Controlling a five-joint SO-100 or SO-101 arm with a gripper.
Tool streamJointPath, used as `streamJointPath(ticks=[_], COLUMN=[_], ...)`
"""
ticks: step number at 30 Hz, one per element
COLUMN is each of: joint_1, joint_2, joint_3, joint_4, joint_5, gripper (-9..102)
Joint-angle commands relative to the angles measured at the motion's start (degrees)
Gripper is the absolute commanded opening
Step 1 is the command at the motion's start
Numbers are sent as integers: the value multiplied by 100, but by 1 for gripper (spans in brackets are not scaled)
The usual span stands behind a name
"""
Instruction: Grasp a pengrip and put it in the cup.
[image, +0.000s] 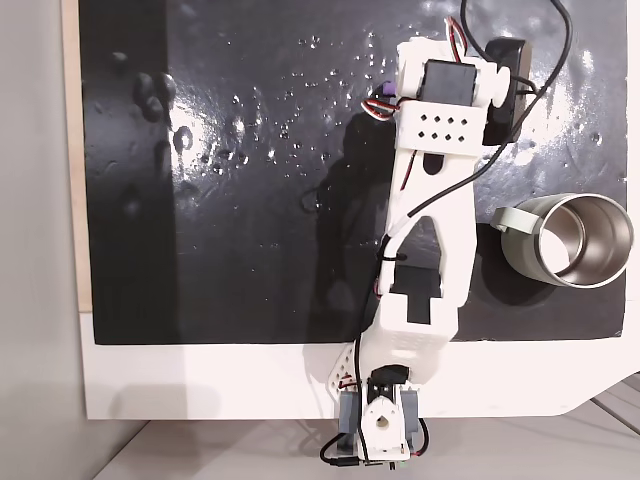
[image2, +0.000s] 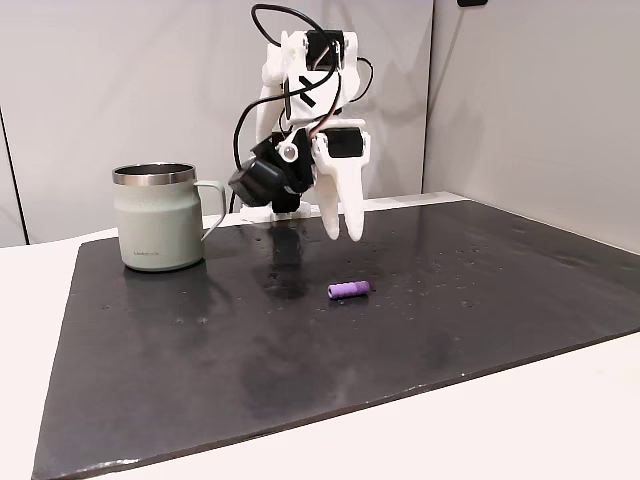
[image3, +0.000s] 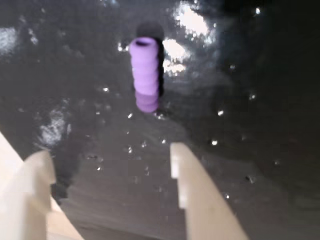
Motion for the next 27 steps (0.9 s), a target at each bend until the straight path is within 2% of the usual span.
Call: streamJointPath(ticks=[1,13,19,24,27], joint_1=[-62,-26,0,44,53], joint_2=[-176,-1046,-1248,-1301,-1107], joint_3=[-404,-483,-527,-598,-976], joint_4=[-246,-554,-686,-642,-334], joint_5=[-114,-396,-545,-536,-387], gripper=[22,20,0,0,0])
